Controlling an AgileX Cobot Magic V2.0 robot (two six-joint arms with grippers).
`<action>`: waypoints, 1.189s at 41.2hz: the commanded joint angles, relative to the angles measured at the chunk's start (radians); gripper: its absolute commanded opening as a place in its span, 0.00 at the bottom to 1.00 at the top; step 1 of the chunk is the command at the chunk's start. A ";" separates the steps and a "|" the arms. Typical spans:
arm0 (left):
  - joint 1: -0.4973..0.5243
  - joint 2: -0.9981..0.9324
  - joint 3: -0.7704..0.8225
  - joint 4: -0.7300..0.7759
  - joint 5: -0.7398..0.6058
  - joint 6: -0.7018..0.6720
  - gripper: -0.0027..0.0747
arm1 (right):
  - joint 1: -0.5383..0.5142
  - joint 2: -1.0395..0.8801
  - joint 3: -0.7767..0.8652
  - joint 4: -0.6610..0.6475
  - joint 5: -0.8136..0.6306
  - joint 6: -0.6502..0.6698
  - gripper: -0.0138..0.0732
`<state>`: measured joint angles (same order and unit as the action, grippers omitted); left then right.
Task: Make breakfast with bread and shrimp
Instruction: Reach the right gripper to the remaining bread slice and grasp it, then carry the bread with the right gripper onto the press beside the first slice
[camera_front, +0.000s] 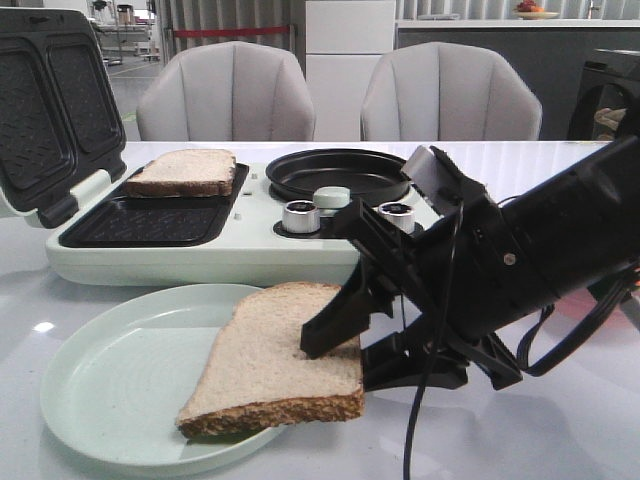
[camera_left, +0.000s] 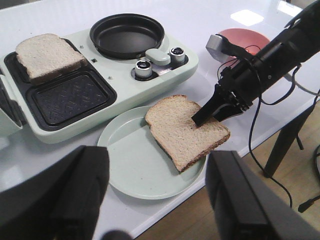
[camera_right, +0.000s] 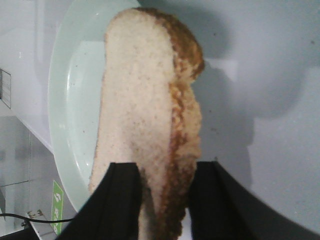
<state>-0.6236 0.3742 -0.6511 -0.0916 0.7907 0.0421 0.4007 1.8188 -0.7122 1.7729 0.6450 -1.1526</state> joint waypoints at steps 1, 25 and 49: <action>0.000 0.010 -0.027 -0.014 -0.087 0.002 0.66 | 0.000 -0.037 -0.021 0.025 0.064 -0.020 0.44; 0.000 0.010 -0.027 -0.014 -0.078 0.002 0.66 | 0.000 -0.129 -0.021 -0.011 0.042 -0.049 0.38; 0.000 0.010 -0.027 -0.014 -0.078 0.002 0.66 | 0.004 -0.377 -0.117 -0.014 0.041 -0.049 0.38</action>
<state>-0.6236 0.3742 -0.6511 -0.0916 0.7907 0.0421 0.4007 1.4708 -0.7609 1.7174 0.6360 -1.1876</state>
